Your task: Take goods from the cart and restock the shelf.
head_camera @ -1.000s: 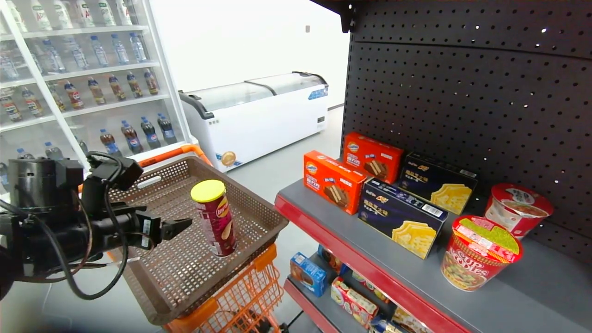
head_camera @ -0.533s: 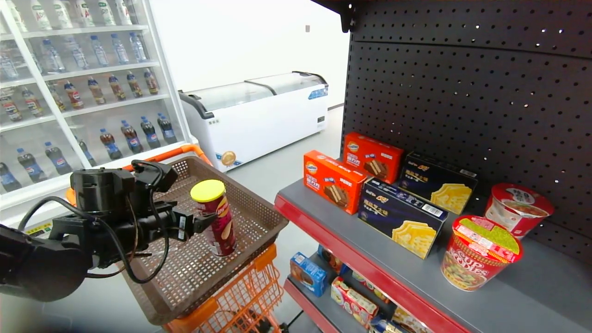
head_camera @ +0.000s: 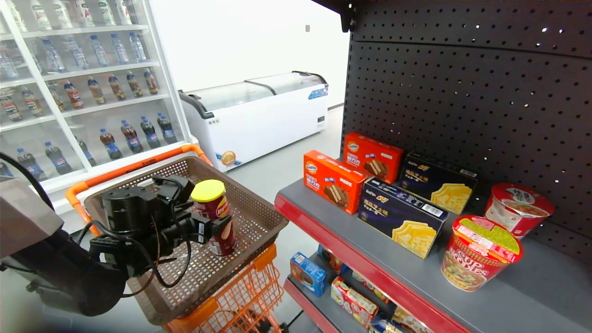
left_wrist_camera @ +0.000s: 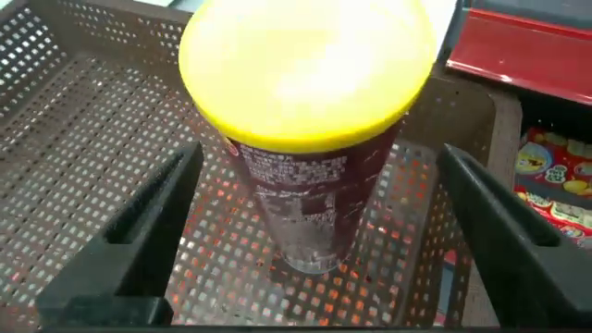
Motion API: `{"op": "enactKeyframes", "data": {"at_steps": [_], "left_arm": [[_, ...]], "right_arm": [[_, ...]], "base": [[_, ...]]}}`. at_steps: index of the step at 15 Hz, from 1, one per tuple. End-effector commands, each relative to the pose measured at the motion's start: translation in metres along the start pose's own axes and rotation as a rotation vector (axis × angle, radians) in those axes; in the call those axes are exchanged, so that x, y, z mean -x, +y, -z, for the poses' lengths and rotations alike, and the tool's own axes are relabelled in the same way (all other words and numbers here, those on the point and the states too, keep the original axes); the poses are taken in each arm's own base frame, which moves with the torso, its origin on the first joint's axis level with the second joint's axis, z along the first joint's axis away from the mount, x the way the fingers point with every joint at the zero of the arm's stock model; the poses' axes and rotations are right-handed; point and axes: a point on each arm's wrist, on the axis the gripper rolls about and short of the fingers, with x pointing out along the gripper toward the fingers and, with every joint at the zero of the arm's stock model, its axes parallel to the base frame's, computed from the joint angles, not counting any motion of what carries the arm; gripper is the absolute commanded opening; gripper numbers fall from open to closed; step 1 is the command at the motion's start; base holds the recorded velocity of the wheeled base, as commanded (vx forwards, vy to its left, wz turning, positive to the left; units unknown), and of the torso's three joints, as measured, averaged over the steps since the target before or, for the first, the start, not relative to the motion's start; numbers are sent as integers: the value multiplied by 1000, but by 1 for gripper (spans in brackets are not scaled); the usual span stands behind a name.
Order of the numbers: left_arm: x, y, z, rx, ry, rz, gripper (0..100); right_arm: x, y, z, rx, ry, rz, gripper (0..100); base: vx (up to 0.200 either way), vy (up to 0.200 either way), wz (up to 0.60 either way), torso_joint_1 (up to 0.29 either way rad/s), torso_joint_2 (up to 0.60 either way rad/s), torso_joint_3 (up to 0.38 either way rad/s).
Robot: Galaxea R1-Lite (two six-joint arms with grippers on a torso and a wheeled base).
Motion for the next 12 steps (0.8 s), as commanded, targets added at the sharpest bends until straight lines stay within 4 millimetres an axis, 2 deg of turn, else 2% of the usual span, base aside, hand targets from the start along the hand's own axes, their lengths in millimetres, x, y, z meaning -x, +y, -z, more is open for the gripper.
{"op": "enactKeyframes", "data": {"at_steps": [1, 9, 10, 12], "left_arm": [[-11, -2, 15, 3, 33, 10, 100], [-26, -1, 30, 2, 9, 4, 100], [-29, 0, 29, 2, -4, 1, 0], [-32, 0, 25, -1, -16, -4, 0]], "right_arm": [[0, 0, 0, 0, 0, 0, 100], [0, 0, 0, 0, 0, 0, 100], [0, 0, 0, 0, 0, 0, 100], [0, 0, 0, 0, 0, 0, 100]], "base": [[0, 0, 0, 0, 0, 0], [0, 0, 0, 0, 0, 0], [0, 0, 0, 0, 0, 0], [0, 0, 0, 0, 0, 0]]}}
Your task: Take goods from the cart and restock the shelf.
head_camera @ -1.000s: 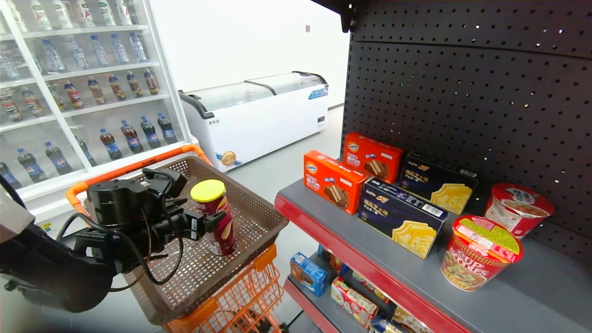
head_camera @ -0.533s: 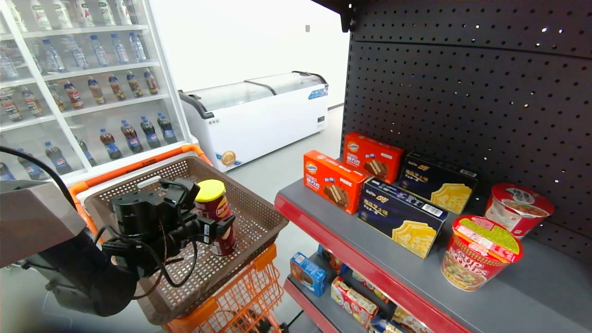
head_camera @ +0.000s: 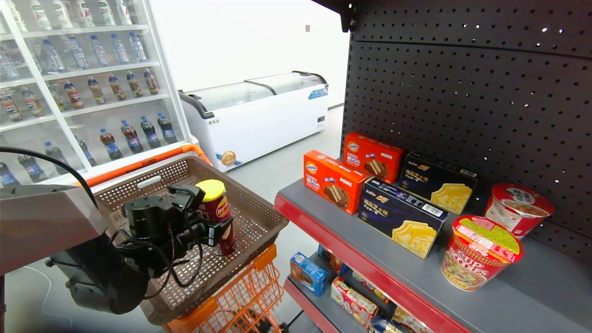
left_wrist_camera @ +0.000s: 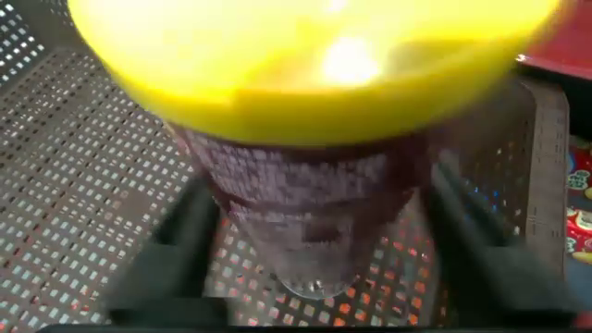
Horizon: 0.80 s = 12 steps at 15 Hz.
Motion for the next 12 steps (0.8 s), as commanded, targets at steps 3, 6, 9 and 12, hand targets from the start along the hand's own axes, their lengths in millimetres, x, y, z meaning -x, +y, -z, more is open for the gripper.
{"op": "enactKeyframes", "data": {"at_steps": [3, 6, 9, 12], "left_arm": [[4, -4, 2, 10, 36, -7, 0], [18, 1, -32, 30, 21, -147, 0], [52, 5, -79, 56, 16, -158, 0], [82, 6, -113, 61, -14, -159, 0]], "right_arm": [[0, 0, 0, 0, 0, 1, 100], [0, 0, 0, 0, 0, 0, 100], [0, 0, 0, 0, 0, 0, 100], [0, 0, 0, 0, 0, 0, 100]], "base": [[0, 0, 0, 0, 0, 0], [0, 0, 0, 0, 0, 0], [0, 0, 0, 0, 0, 0], [0, 0, 0, 0, 0, 0]]}}
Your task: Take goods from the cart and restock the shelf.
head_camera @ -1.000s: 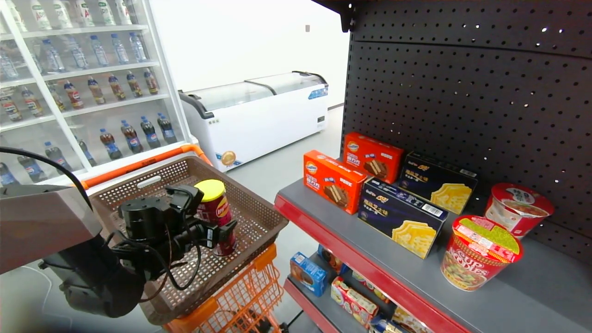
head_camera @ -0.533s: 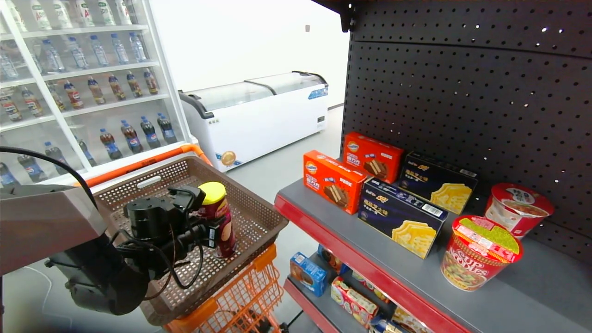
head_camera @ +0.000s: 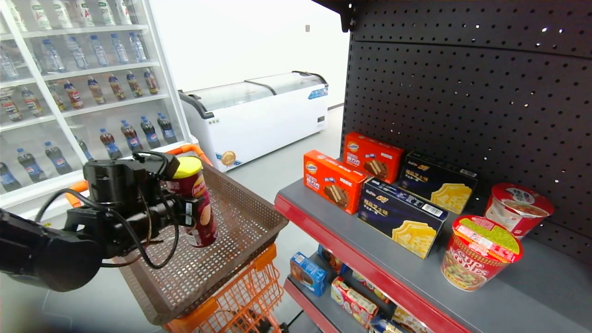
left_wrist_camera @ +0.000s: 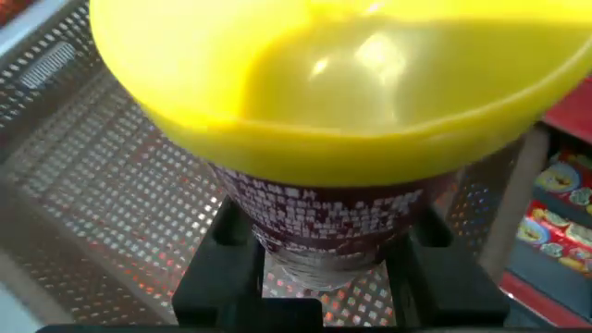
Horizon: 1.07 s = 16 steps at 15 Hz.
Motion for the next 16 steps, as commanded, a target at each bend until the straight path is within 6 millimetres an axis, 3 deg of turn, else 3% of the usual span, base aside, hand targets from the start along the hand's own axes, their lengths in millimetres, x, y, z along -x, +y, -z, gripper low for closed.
{"op": "enactKeyframes", "data": {"at_steps": [1, 5, 9, 16], "left_arm": [[45, 5, -34, 7, -78, -8, 0], [95, 9, -39, 11, -7, 8, 0], [121, 12, -46, 25, -38, 20, 0], [162, 14, -27, 38, 19, 180, 0]], "right_arm": [[0, 0, 0, 0, 0, -1, 100], [0, 0, 0, 0, 0, 0, 100], [0, 0, 0, 0, 0, -1, 100], [0, 0, 0, 0, 0, -1, 100]], "base": [[0, 0, 0, 0, 0, 0], [0, 0, 0, 0, 0, 0], [0, 0, 0, 0, 0, 0], [0, 0, 0, 0, 0, 0]]}}
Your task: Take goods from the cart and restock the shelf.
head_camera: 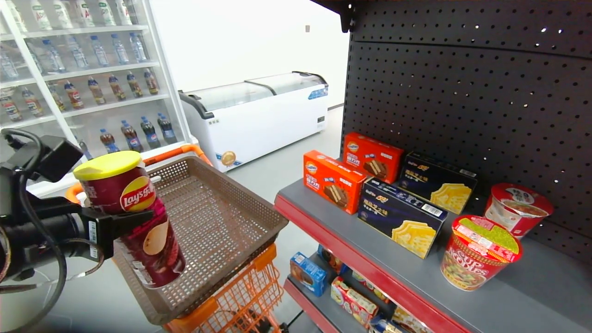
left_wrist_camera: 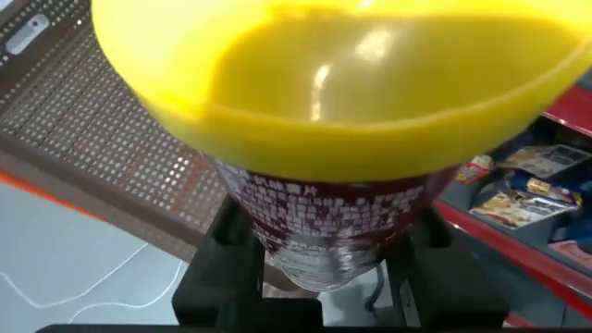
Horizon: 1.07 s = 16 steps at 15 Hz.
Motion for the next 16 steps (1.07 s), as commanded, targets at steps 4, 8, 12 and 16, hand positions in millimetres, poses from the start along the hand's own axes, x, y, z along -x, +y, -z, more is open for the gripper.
{"op": "enactKeyframes", "data": {"at_steps": [4, 8, 12, 16], "left_arm": [[13, -17, 1, -38, -41, 208, 0], [1, -35, -2, -75, -42, 427, 0], [-14, -49, -9, -114, -60, 535, 0], [-24, -61, -3, -136, -23, 598, 0]], "right_arm": [[0, 0, 0, 0, 0, 1, 100], [0, 0, 0, 0, 0, -1, 100], [0, 0, 0, 0, 0, -1, 100], [0, 0, 0, 2, 0, -1, 100]], "base": [[0, 0, 0, 0, 0, 0], [0, 0, 0, 0, 0, 0], [0, 0, 0, 0, 0, 0], [0, 0, 0, 0, 0, 0]]}}
